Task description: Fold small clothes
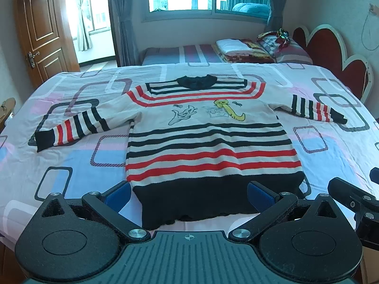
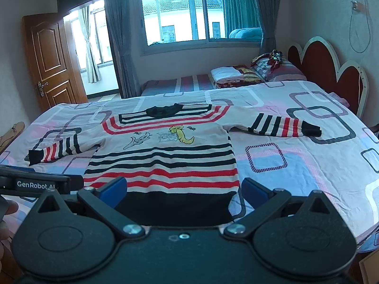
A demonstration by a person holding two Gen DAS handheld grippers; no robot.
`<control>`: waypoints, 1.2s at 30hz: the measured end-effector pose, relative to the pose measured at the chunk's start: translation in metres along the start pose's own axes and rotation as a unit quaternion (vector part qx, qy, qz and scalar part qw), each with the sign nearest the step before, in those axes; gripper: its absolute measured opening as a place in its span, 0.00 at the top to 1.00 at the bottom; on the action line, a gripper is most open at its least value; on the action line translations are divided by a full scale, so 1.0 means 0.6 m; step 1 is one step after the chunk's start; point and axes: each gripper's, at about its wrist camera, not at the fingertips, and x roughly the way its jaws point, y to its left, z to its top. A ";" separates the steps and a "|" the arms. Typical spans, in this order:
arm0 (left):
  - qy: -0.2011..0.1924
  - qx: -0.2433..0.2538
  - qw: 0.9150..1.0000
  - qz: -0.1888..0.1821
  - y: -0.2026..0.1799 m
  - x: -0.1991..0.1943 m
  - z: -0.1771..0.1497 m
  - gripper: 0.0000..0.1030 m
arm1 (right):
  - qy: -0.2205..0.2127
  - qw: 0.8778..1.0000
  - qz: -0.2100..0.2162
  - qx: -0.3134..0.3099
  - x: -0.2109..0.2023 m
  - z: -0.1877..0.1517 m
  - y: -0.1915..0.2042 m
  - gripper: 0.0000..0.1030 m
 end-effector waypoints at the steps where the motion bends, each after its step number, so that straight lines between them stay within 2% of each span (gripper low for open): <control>1: 0.000 0.000 1.000 0.000 0.000 0.000 0.000 0.00 | 0.000 1.000 0.000 0.000 0.000 0.000 0.000 0.01; 36: 0.005 -0.007 1.000 0.001 0.011 0.020 0.008 0.00 | 0.005 1.000 -0.008 -0.001 0.016 0.002 0.003 0.01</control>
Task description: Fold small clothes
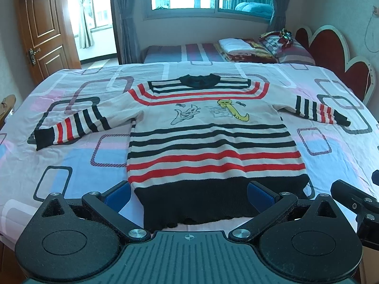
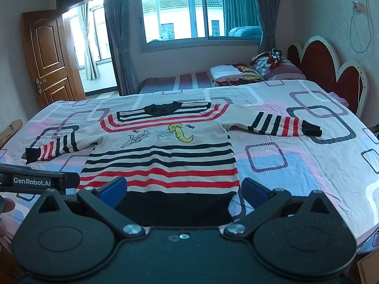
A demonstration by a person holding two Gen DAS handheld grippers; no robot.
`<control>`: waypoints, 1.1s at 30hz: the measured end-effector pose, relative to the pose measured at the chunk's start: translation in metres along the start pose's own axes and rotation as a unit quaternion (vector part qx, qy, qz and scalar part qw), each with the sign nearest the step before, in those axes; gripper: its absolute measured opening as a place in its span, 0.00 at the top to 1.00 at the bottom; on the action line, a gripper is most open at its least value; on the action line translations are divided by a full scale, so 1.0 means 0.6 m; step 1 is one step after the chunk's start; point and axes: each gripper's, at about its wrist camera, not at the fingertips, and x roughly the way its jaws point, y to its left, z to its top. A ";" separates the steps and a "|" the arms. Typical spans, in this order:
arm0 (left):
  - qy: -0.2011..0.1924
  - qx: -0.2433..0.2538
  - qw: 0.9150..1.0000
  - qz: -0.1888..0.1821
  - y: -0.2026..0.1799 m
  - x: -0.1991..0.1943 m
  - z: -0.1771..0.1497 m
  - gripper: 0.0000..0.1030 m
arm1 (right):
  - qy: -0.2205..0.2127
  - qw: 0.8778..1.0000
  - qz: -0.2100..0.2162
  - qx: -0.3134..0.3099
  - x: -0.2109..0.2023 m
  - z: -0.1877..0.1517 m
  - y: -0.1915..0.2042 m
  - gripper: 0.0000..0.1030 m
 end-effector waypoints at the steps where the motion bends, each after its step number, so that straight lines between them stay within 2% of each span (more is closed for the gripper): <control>1: 0.001 0.000 1.000 0.000 0.000 0.002 0.001 0.00 | 0.000 1.000 -0.001 -0.001 0.001 0.001 -0.001 0.01; 18: 0.015 -0.002 1.000 0.006 -0.011 0.058 0.026 0.00 | 0.010 1.000 -0.020 0.004 0.042 0.014 -0.025 0.01; 33: 0.030 0.001 0.999 0.015 -0.038 0.145 0.075 0.00 | 0.026 0.999 -0.036 0.022 0.120 0.043 -0.076 0.01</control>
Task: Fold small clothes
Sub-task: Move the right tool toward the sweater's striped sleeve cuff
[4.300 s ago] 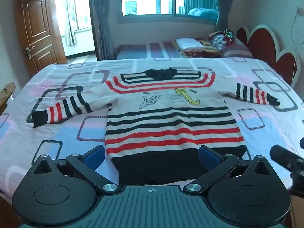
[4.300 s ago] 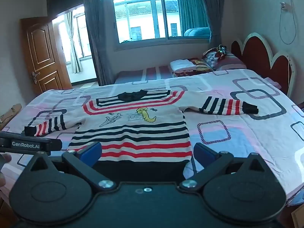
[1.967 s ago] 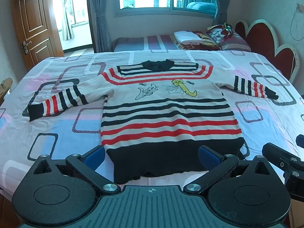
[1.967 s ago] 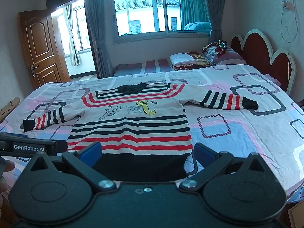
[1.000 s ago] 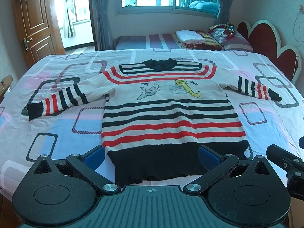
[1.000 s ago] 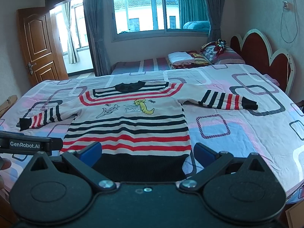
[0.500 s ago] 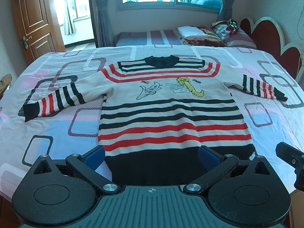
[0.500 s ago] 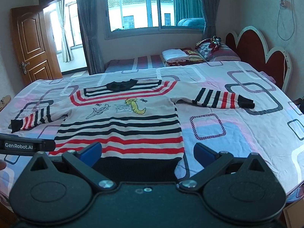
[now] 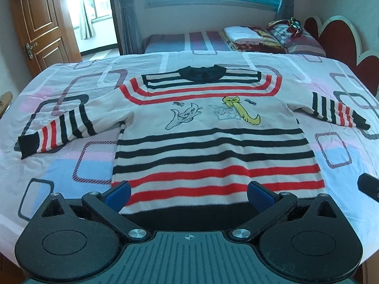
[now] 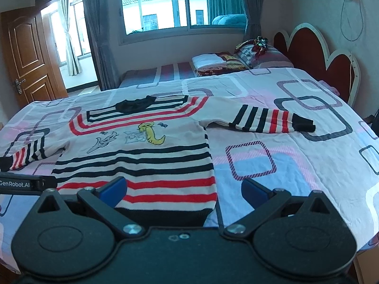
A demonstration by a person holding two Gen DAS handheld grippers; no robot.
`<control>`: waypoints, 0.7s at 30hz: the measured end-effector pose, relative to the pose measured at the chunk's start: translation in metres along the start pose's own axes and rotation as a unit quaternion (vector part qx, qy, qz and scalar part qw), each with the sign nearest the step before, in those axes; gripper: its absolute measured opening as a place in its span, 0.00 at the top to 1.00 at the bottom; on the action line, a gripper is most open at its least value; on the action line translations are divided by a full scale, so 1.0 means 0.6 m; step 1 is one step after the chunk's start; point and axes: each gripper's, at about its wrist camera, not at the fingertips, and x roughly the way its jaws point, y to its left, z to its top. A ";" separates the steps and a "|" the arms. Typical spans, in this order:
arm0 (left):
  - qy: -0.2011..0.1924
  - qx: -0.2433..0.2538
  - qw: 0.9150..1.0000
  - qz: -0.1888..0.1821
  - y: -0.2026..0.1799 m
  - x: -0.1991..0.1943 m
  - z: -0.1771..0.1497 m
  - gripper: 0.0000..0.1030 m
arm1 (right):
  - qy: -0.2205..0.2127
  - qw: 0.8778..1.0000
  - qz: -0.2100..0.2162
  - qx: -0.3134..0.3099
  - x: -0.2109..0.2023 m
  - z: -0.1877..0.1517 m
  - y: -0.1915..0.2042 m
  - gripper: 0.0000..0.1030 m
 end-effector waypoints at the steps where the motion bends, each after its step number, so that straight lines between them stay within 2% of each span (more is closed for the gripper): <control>1: 0.000 0.000 1.000 0.000 -0.002 0.007 0.006 0.00 | 0.000 1.000 0.000 0.002 0.006 0.003 -0.004 0.01; 9: 0.006 -0.009 1.000 -0.005 -0.028 0.078 0.055 0.00 | 0.001 1.000 -0.011 0.013 0.069 0.041 -0.045 0.01; 21: 0.002 -0.005 1.000 0.012 -0.092 0.198 0.138 0.00 | 0.020 0.998 -0.043 0.045 0.199 0.092 -0.136 0.01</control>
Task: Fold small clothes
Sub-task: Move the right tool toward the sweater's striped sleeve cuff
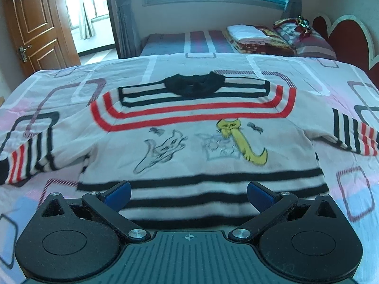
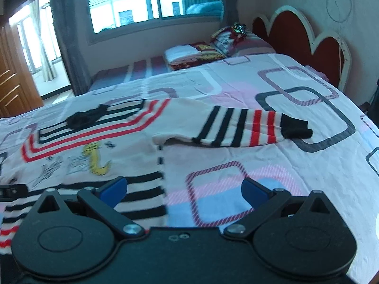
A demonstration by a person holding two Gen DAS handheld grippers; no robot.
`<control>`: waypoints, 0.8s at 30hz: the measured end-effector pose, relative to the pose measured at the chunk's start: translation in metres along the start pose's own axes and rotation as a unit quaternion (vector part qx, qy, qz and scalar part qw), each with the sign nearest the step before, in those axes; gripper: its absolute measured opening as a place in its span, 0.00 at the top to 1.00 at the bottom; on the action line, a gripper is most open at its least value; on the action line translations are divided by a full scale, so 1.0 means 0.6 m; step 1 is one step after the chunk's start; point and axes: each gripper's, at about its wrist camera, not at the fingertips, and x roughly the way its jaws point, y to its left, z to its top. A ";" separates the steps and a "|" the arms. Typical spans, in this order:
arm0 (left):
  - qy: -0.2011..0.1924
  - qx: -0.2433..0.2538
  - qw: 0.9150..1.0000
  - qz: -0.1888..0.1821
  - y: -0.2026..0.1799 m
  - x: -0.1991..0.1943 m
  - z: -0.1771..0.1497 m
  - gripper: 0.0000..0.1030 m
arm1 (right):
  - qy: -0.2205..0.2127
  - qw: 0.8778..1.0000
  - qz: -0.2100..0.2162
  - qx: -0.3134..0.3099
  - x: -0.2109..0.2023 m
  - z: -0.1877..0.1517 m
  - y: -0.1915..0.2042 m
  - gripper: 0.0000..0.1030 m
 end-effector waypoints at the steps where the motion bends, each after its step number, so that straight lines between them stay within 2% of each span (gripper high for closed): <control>1: 0.002 0.002 1.000 0.000 -0.009 0.009 0.007 0.00 | 0.002 1.000 -0.005 0.003 0.013 0.006 -0.009 0.01; 10: 0.007 0.016 1.000 -0.008 -0.085 0.092 0.069 0.00 | 0.017 0.998 -0.048 0.024 0.111 0.049 -0.089 0.01; 15: 0.007 0.022 1.000 0.003 -0.119 0.133 0.094 0.00 | 0.033 0.996 -0.060 0.052 0.165 0.063 -0.140 0.06; 24: 0.020 0.021 1.000 0.013 -0.150 0.207 0.125 0.00 | 0.062 0.991 -0.082 0.088 0.241 0.080 -0.195 0.12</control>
